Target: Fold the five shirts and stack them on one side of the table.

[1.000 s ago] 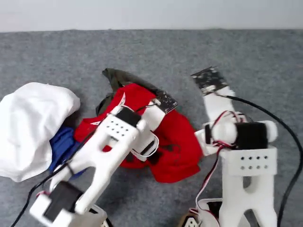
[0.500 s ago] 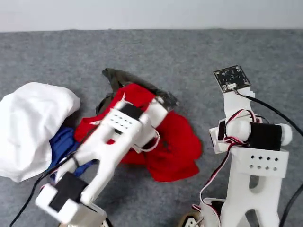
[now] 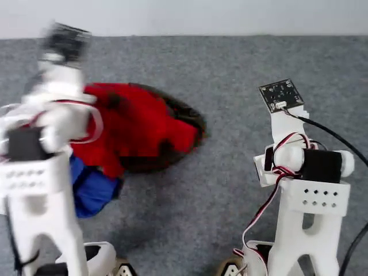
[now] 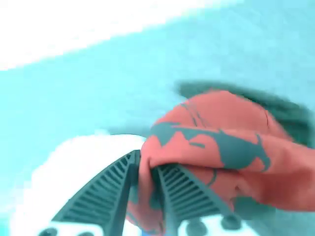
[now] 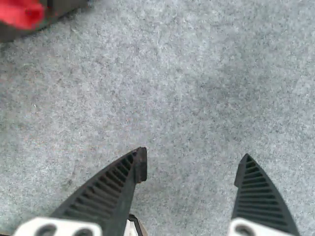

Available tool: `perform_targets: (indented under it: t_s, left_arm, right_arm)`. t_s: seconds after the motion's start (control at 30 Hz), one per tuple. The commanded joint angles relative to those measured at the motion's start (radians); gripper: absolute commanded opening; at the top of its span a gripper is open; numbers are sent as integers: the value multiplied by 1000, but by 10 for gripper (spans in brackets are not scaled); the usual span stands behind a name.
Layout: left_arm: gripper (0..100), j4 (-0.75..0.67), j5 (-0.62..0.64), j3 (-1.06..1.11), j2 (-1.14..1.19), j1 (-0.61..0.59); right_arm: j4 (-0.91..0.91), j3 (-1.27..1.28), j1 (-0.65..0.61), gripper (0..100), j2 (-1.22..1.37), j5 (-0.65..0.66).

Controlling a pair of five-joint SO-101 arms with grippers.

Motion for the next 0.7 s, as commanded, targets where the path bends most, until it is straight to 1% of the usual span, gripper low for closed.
perform_targets:
  t_s: [0.0,0.13,0.2,0.27,0.4,0.47,0.57,0.6,0.67]
  left_arm:
    - [13,-2,-61,-122,-68,-203]
    - [13,-15,-103,-191,-66,-414]
    - [13,-43,-123,-183,-64,-506]
    - [13,-64,-138,-137,-57,-574]
    - [23,-48,-192,-21,-51,-609]
    - [85,-2,-233,-4,-61,-609]
    - [242,49,-215,-8,-94,-609]
    - [279,52,-203,-8,-112,-609]
    - [293,54,-201,-8,-157,-598]
  right_arm:
    - [35,-3,4,292,-31,-9]
    - [33,-3,2,292,-24,-9]
    - [31,-3,2,292,-24,-9]
    - [27,-3,2,292,-22,-9]
    - [25,-3,-8,292,-22,-8]
    - [27,-3,-31,292,-22,-8]
    - [27,-2,-73,292,-22,-8]
    - [27,-2,-85,292,-22,-9]
    - [27,-2,-102,292,-22,-9]
